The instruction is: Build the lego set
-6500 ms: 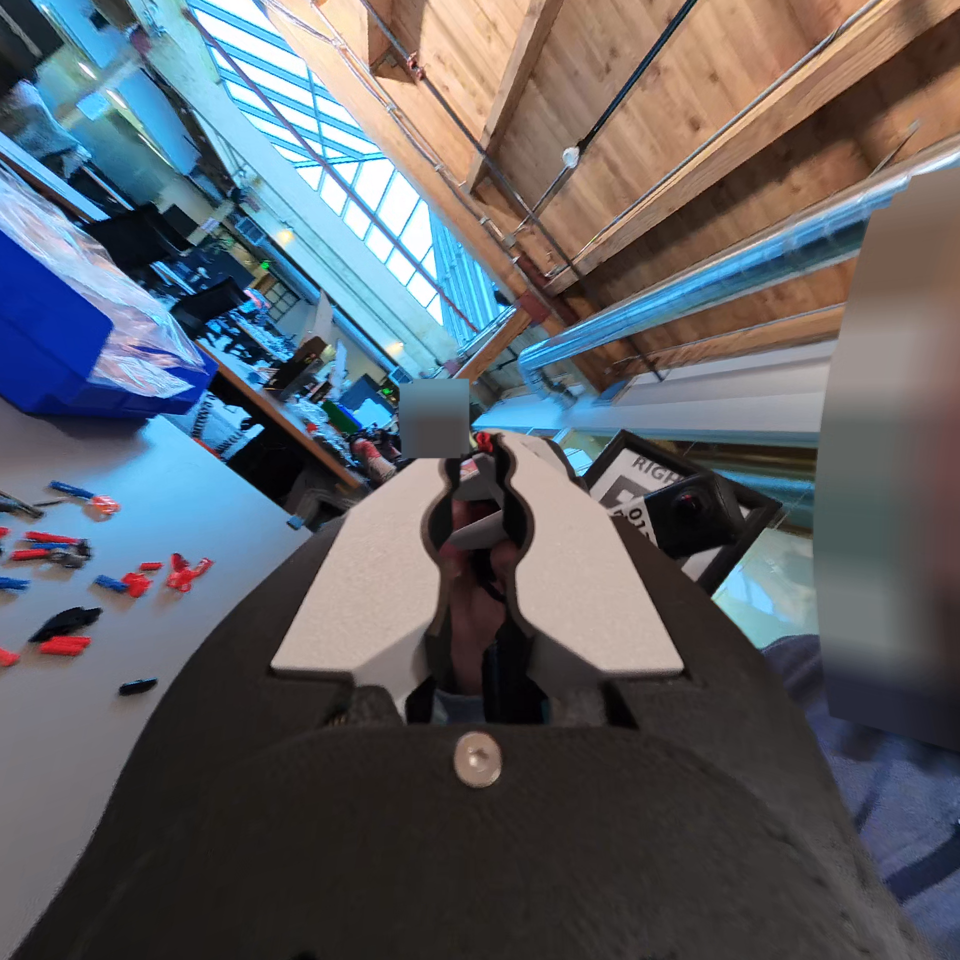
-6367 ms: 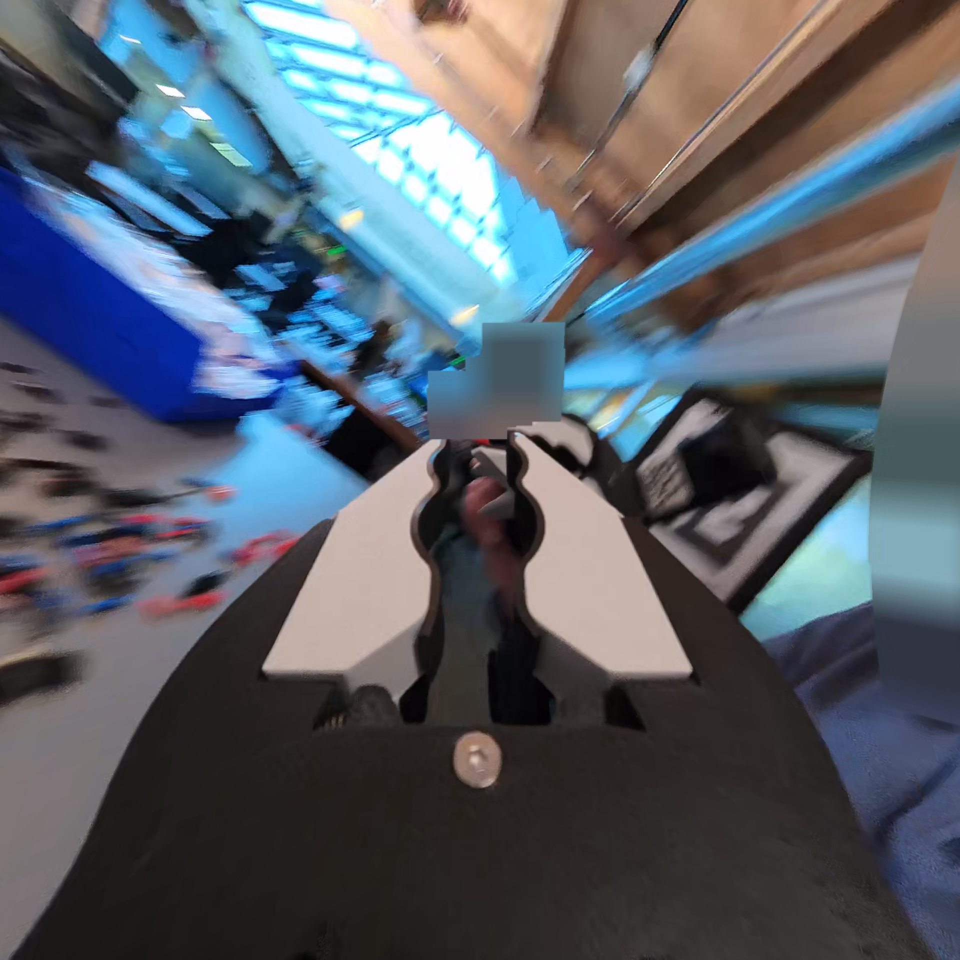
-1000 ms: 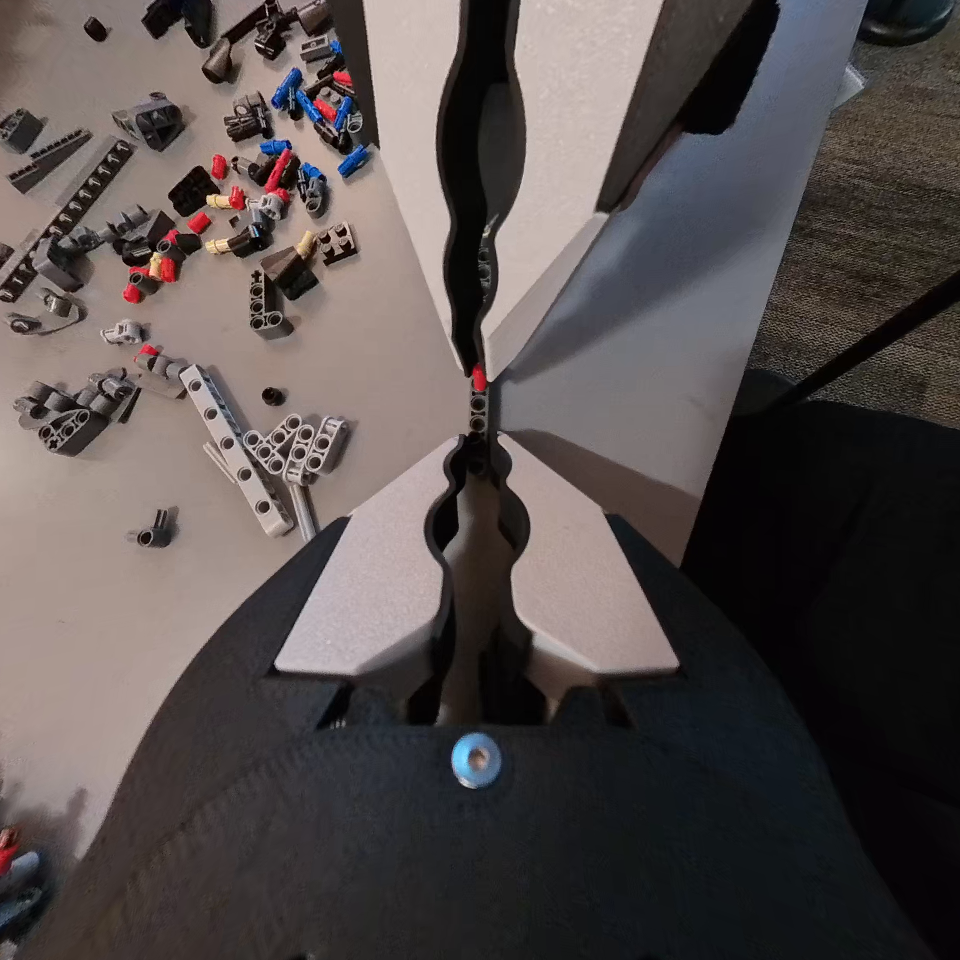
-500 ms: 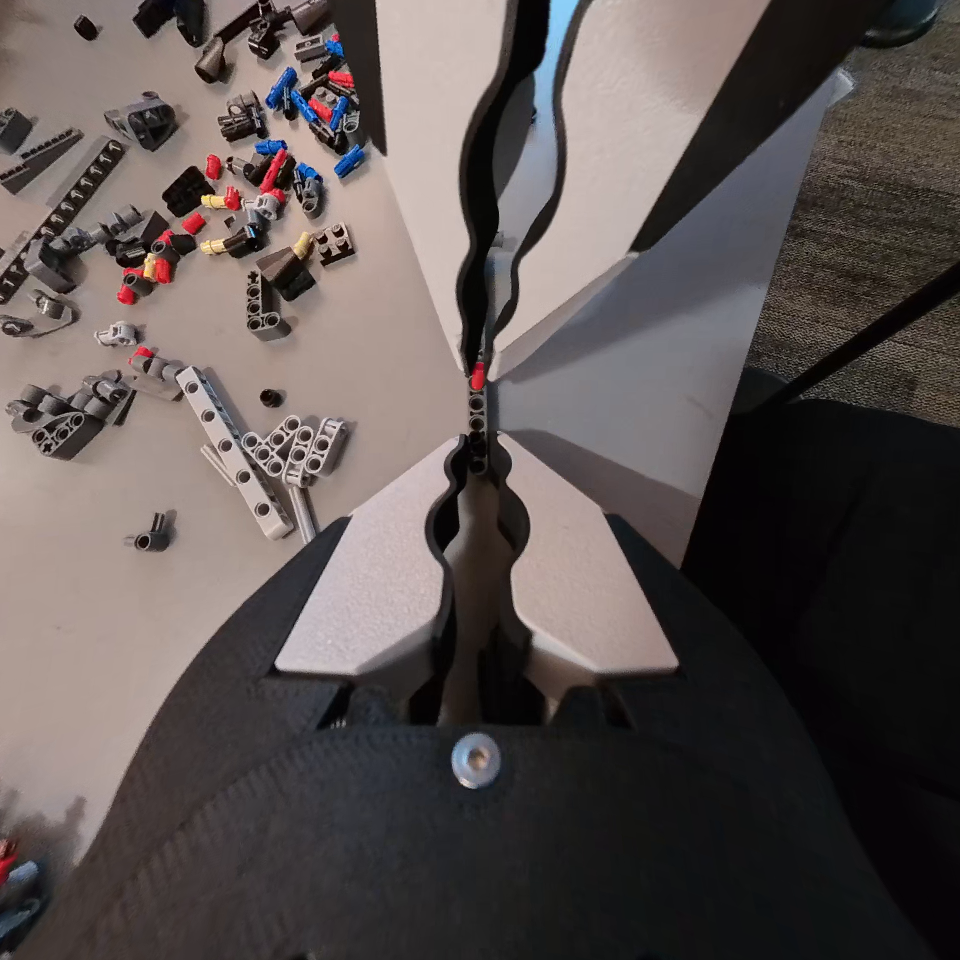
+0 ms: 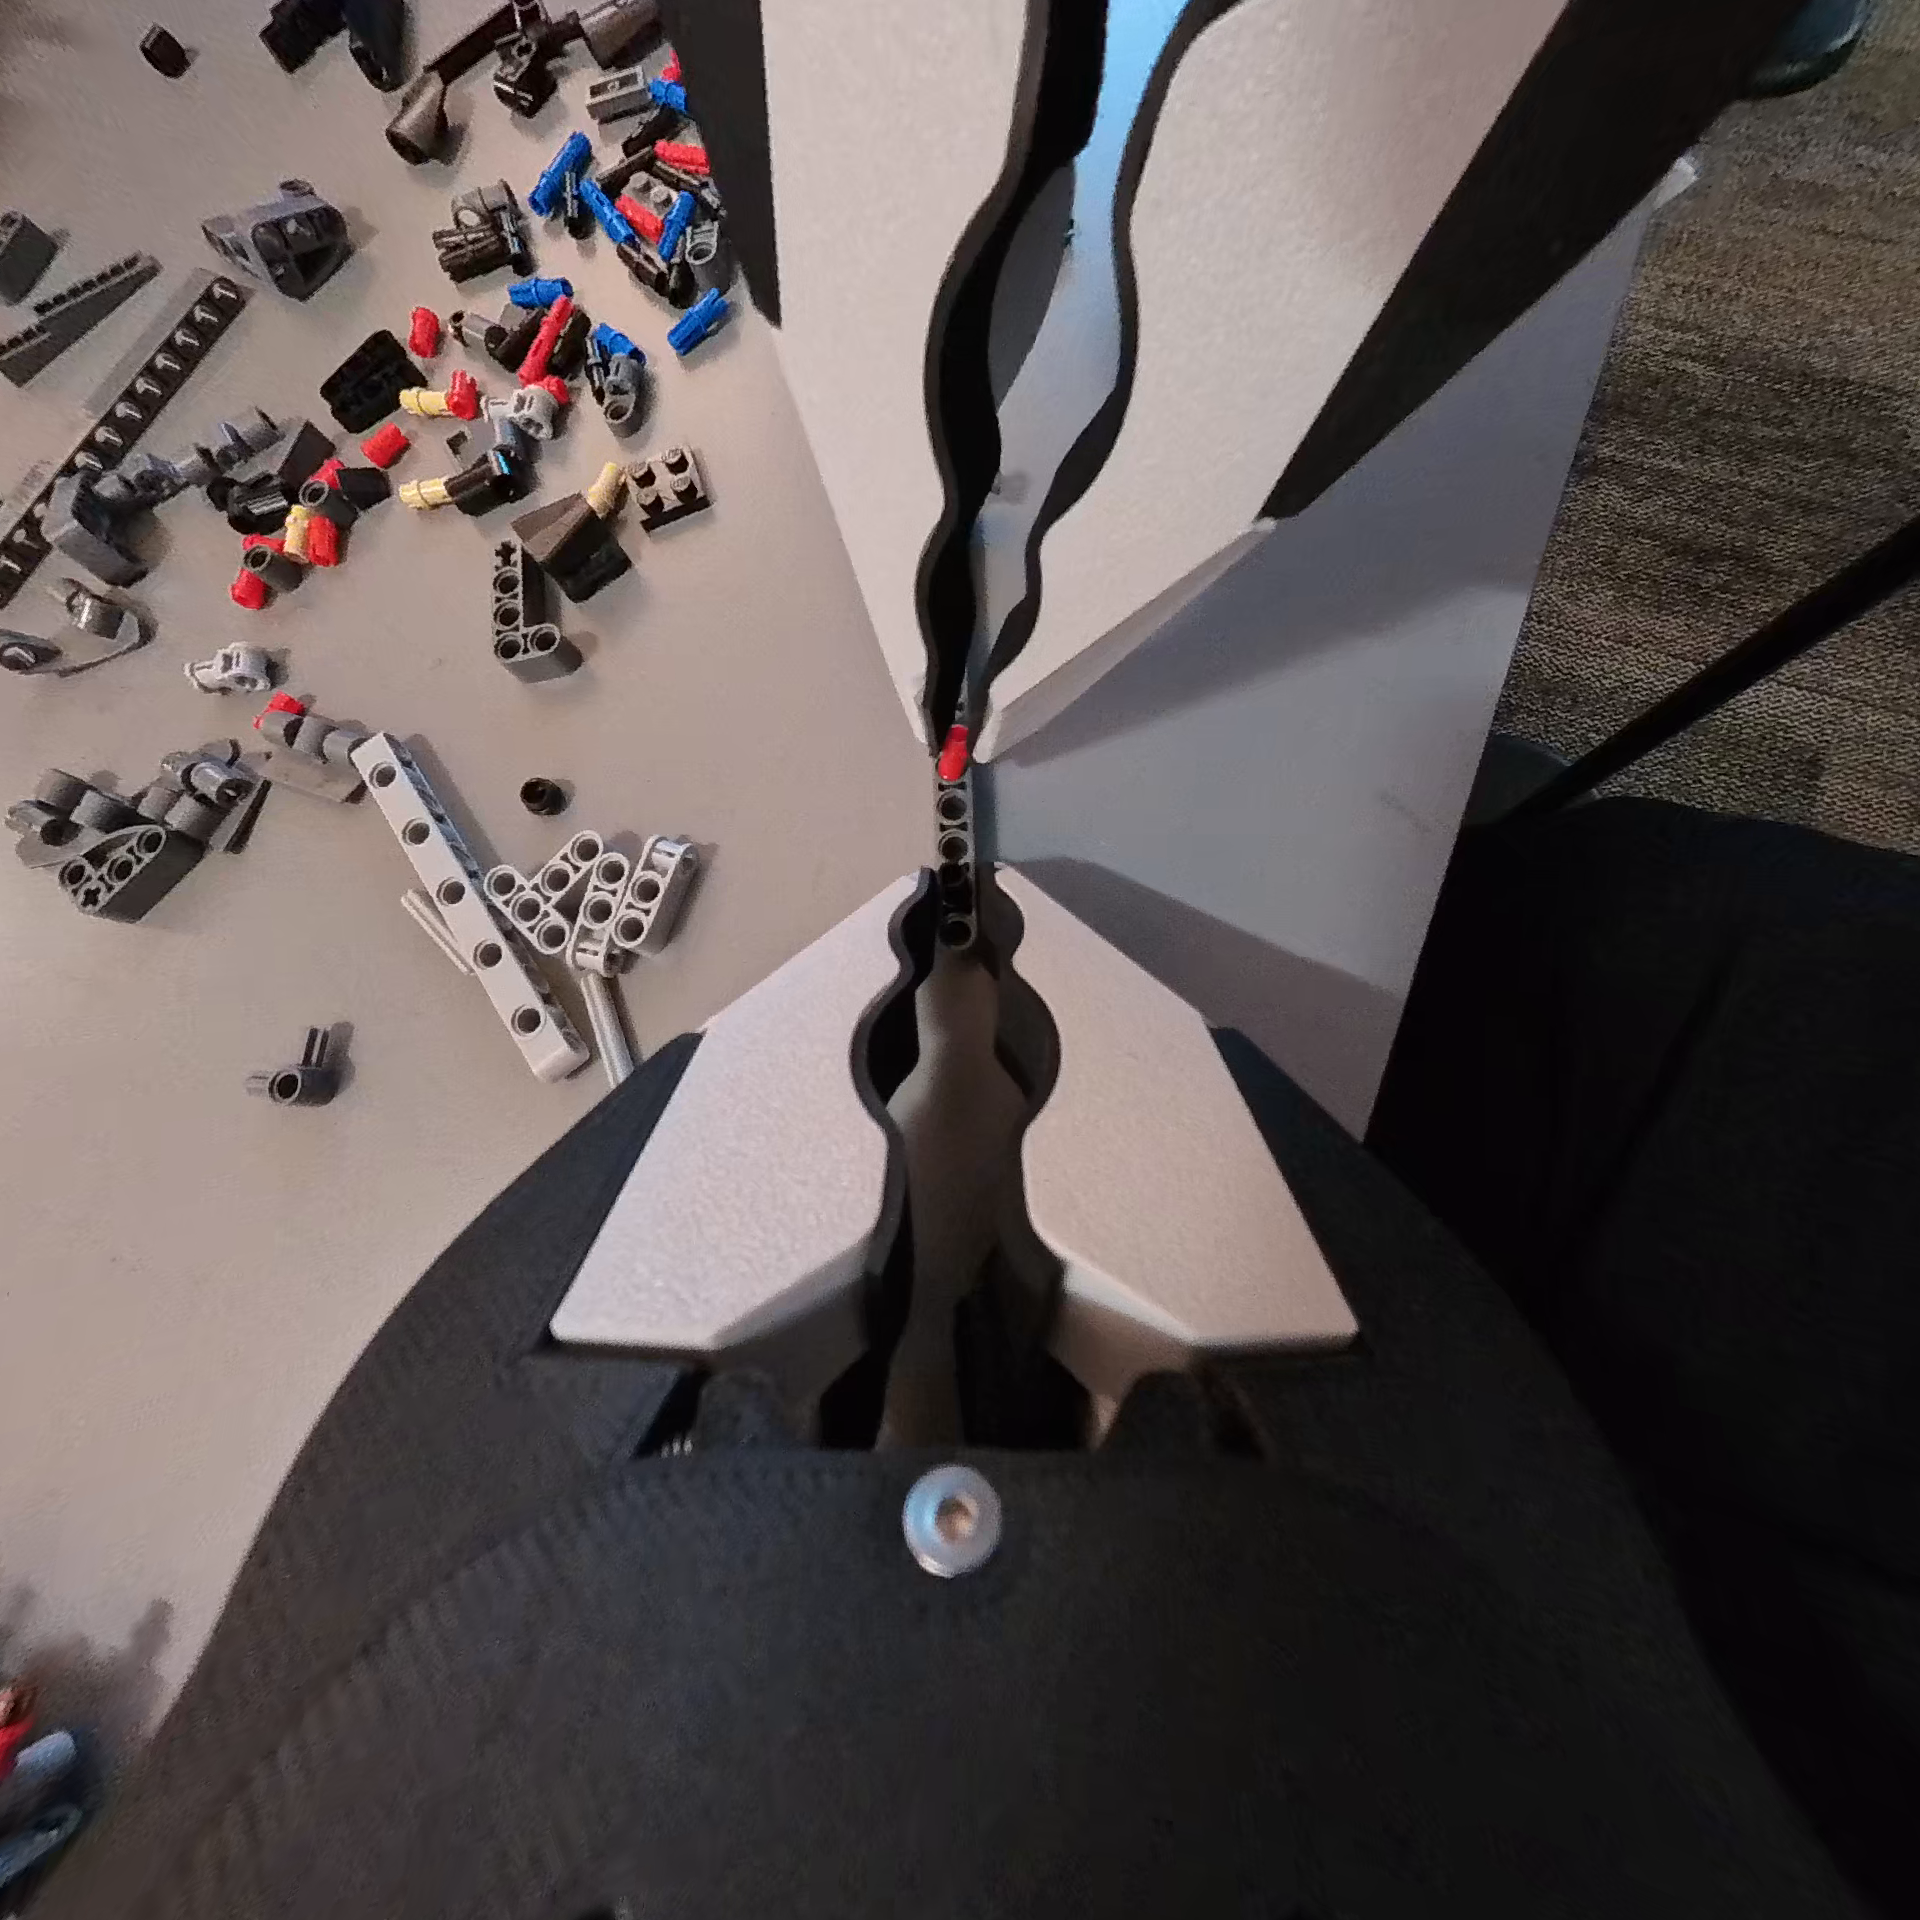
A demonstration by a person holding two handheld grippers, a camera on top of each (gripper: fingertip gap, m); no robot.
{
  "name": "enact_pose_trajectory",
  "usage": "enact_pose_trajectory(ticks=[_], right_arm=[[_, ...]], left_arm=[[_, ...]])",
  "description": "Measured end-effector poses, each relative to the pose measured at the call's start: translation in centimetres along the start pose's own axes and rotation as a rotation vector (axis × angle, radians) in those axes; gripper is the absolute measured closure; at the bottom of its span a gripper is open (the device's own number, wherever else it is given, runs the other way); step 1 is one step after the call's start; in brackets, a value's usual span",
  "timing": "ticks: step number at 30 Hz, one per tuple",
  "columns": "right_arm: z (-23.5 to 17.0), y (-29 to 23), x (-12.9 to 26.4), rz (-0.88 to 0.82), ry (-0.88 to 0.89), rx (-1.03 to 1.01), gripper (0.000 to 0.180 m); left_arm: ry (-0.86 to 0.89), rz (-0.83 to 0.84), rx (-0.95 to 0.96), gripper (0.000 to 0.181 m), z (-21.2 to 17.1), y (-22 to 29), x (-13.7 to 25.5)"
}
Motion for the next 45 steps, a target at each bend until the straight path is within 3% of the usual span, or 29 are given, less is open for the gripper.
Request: enact_pose_trajectory(ticks=[18, 31, 40, 45], right_arm=[[0.5, -0.1, -0.2, -0.004, -0.031, -0.029, 0.180], [0.6, 0.4, -0.5, 0.159, -0.051, -0.156, 0.179], [0.7, 1.3, 0.2, 0.149, 0.097, -0.284, 0.171], [0.6, 1.7, 0.9, 0.154, 0.098, -0.264, 0.177]], left_arm=[[0.000, 0.003, -0.002, 0.175, 0.0, 0.0, 0.0], [-0.001, 0.002, 0.001, 0.175, 0.0, 0.0, 0.0], [0.000, 0.005, 0.003, 0.175, 0.0, -0.2, 0.0], [-0.001, 0.000, 0.008, 0.175, 0.0, -0.2, 0.0]])
Point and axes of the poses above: each gripper's, where its closed fingertips meet, x back along the fingers, z out of its top, y = z × x across the jaws, the point moved 3 cm from there along x, back along the fingers, and after that the axes turned 11 degrees about x, right-handed, at the moved point
